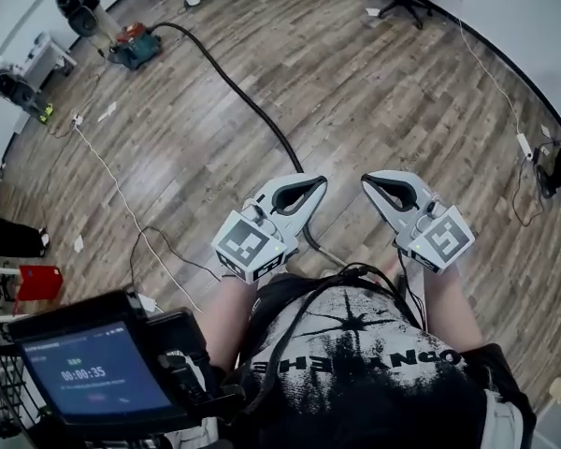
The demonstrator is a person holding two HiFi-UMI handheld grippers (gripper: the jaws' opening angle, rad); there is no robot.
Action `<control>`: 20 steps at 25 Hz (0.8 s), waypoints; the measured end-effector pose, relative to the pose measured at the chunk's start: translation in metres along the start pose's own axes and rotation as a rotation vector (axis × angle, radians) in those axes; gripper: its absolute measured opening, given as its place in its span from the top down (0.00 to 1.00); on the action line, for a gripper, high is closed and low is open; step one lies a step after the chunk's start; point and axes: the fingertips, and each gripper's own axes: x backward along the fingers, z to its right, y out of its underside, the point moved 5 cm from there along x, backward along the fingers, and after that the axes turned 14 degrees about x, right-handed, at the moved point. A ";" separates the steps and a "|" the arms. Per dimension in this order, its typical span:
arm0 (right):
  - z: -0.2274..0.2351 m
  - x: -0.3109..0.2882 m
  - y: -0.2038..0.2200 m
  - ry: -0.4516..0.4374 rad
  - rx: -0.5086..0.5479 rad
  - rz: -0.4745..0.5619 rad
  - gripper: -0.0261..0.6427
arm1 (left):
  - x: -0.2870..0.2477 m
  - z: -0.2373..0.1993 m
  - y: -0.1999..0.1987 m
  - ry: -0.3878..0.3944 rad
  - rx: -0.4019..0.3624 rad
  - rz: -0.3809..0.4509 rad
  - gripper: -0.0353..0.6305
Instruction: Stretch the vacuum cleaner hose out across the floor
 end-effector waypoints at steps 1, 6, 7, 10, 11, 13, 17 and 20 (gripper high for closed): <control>0.001 -0.002 -0.001 -0.001 0.004 0.009 0.95 | 0.001 -0.001 -0.001 -0.002 -0.001 0.002 0.95; 0.003 -0.010 -0.005 0.000 0.019 0.038 0.95 | 0.004 -0.004 -0.004 -0.011 -0.001 0.006 0.95; 0.005 -0.012 -0.006 0.001 0.025 0.049 0.95 | 0.004 -0.005 -0.005 -0.015 -0.002 0.008 0.95; 0.007 -0.014 -0.009 0.000 0.037 0.072 0.95 | 0.002 -0.006 -0.005 -0.018 0.000 0.007 0.95; 0.006 -0.014 -0.007 -0.001 0.030 0.064 0.95 | 0.002 -0.005 -0.002 -0.019 0.003 0.003 0.95; 0.002 -0.013 -0.001 -0.009 0.005 0.031 0.95 | 0.004 -0.004 0.004 -0.022 0.011 0.000 0.95; 0.004 -0.013 -0.003 -0.007 0.030 0.061 0.95 | 0.004 -0.005 0.006 -0.029 0.018 0.009 0.95; 0.002 -0.011 -0.001 -0.008 0.012 0.034 0.95 | 0.005 -0.004 0.006 -0.029 0.019 0.009 0.95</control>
